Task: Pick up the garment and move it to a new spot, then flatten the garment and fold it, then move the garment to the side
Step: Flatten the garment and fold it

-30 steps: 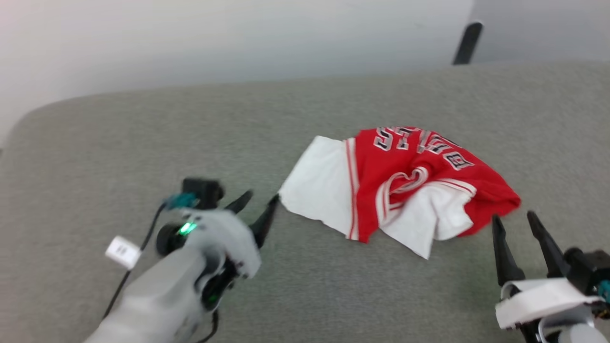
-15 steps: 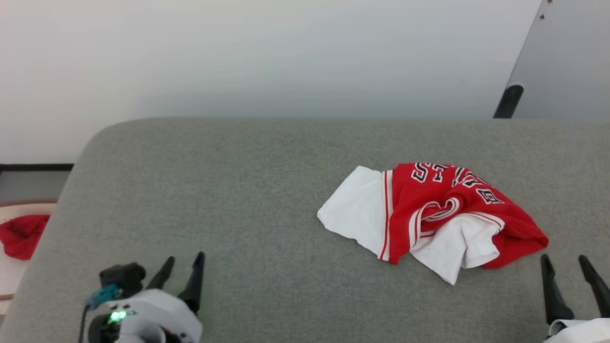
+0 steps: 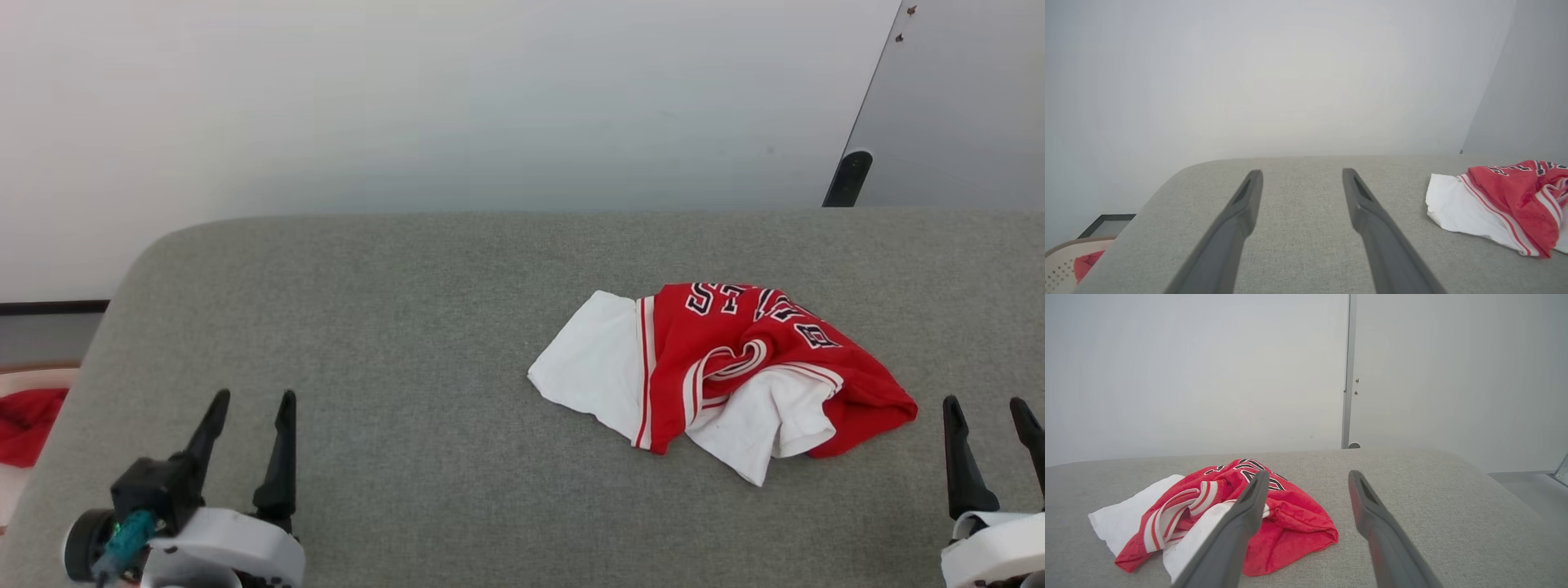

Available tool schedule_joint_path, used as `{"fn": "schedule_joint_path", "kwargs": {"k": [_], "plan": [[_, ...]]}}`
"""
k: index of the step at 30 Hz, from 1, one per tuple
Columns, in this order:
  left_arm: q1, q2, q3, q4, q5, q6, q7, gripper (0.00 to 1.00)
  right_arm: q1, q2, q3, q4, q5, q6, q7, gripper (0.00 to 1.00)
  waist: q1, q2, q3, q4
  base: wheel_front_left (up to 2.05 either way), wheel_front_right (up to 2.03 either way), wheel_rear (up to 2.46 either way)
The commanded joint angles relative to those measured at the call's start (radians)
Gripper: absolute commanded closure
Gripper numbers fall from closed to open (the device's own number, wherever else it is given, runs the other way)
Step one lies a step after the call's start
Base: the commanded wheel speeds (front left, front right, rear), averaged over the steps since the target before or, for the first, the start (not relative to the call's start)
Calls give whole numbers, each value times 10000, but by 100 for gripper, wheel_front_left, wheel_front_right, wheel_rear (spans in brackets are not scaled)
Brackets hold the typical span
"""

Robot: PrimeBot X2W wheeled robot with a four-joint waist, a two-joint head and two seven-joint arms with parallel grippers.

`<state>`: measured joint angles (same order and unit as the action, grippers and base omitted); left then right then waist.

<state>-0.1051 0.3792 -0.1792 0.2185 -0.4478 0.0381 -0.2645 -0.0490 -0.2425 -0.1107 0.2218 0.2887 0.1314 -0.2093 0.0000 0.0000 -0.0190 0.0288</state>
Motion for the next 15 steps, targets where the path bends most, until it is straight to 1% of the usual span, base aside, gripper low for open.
{"fn": "schedule_joint_path", "kwargs": {"k": [1, 3, 7, 15], "plan": [[282, -125, 216, -190, 327, -64, 4, 0, -72, 74, 32, -32, 55, -14, 6, 0, 0, 0, 23, -19, 0, 0, 0], [532, -356, 475, -416, 702, -197, 4, 0, -87, 155, 97, -51, 75, -14, -7, 0, 0, 0, 56, -46, 0, 0, 0], [914, -758, 833, -412, 1200, -444, 4, 0, -27, 290, 210, 61, 147, -14, -94, 0, 0, 0, 137, -68, 0, 0, 0], [1135, -1262, 1500, -335, 1779, -902, 4, 0, -39, 372, 276, 171, 173, -14, -201, 0, 0, 0, 173, -60, 0, 0, 0]]}}
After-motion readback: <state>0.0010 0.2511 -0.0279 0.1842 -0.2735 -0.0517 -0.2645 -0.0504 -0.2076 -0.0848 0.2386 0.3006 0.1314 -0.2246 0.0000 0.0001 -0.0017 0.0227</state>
